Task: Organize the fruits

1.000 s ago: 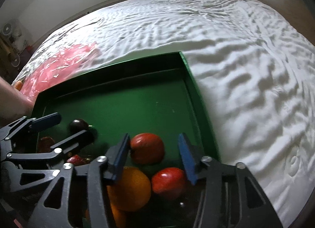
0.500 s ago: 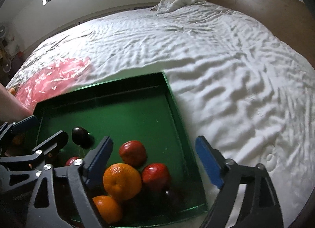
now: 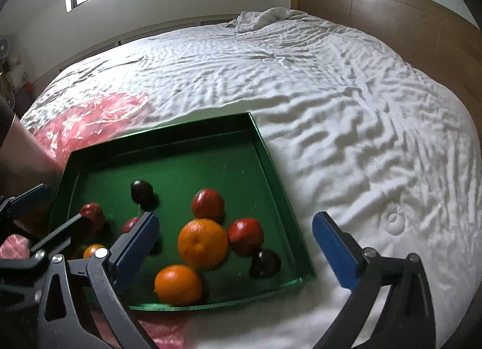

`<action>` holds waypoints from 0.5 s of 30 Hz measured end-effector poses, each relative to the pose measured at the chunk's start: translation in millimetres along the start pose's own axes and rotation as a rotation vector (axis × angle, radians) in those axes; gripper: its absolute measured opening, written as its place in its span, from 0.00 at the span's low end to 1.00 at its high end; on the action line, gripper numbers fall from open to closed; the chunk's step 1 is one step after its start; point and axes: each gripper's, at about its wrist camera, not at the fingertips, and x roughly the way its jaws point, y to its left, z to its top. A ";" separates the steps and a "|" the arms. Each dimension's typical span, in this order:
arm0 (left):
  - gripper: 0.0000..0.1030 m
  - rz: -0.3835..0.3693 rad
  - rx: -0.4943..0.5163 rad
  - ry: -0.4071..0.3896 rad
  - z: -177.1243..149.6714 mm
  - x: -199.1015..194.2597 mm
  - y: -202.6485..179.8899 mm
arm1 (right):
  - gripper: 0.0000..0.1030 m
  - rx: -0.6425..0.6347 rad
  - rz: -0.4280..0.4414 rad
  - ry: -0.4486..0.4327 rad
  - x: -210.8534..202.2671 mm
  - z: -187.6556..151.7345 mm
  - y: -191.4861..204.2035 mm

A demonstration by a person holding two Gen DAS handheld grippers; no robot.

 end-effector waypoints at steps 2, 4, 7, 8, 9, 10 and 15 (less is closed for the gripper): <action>0.80 -0.003 0.019 -0.003 -7.2 -9.9 -3.8 | 1.00 -0.008 -0.006 -0.001 -5.9 -4.9 4.1; 0.80 -0.011 0.028 -0.004 -14.9 -19.1 -2.3 | 1.00 -0.003 -0.013 -0.005 -12.5 -9.7 6.3; 0.81 -0.030 0.024 0.011 -26.7 -31.0 1.8 | 1.00 0.013 -0.018 -0.009 -22.1 -15.5 10.3; 0.81 -0.031 0.028 0.013 -30.7 -34.7 3.0 | 1.00 0.014 -0.020 -0.012 -25.3 -17.0 12.4; 0.81 -0.029 0.037 0.012 -36.1 -40.0 4.4 | 1.00 0.011 -0.021 -0.015 -28.5 -18.8 15.5; 0.80 -0.025 0.043 0.012 -39.5 -43.1 5.2 | 1.00 0.006 -0.021 -0.016 -31.4 -20.7 19.2; 0.80 -0.018 0.040 0.021 -58.7 -61.9 15.5 | 1.00 -0.012 -0.020 -0.012 -42.1 -31.7 38.6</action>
